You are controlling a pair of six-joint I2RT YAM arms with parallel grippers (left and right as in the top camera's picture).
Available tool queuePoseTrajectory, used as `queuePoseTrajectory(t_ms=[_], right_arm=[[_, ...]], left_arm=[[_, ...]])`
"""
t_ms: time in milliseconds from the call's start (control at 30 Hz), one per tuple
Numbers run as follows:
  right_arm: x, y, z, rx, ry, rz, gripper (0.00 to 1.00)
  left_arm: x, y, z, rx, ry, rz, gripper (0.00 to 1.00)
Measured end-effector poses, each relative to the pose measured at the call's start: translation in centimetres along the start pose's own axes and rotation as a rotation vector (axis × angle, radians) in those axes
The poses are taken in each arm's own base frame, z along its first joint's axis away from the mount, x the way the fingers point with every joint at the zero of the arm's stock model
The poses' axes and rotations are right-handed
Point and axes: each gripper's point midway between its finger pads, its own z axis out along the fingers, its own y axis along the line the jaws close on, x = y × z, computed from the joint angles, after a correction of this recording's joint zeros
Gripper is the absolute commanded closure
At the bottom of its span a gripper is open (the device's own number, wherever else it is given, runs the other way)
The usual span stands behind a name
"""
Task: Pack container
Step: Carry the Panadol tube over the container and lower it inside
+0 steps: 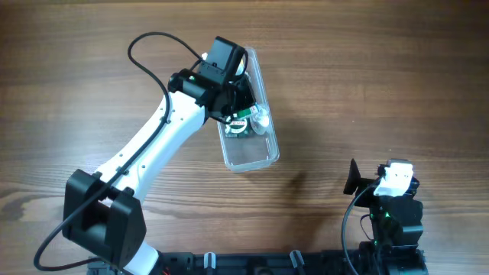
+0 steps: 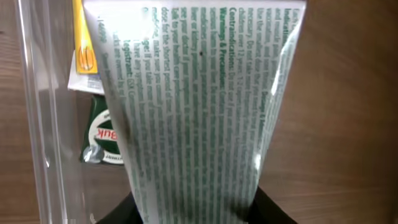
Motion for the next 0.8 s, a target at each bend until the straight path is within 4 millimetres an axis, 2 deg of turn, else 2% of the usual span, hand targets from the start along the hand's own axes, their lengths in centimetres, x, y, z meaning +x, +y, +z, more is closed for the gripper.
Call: queuePoseTrajectory(t_ms=[167, 300, 467, 600, 800], right_arm=[[0.0, 0.0, 0.0, 0.0, 0.0, 0.0, 0.01], [0.0, 0.0, 0.0, 0.0, 0.0, 0.0, 0.0], [0.0, 0.0, 0.0, 0.0, 0.0, 0.0, 0.0], [0.0, 0.0, 0.0, 0.0, 0.0, 0.0, 0.0], [0.0, 0.0, 0.0, 0.0, 0.0, 0.0, 0.0]], left_arm=[[0.1, 0.2, -0.2, -0.006, -0.002, -0.007, 0.66], [0.7, 2.4, -1.0, -0.074, 0.011, -0.027, 0.66], [0.5, 2.9, -2.2, -0.087, -0.007, -0.036, 0.66], [1.1, 3.1, -2.1, -0.088, 0.018, -0.038, 0.66], [2.6, 4.0, -0.3, -0.106, 0.092, -0.05, 0.66]])
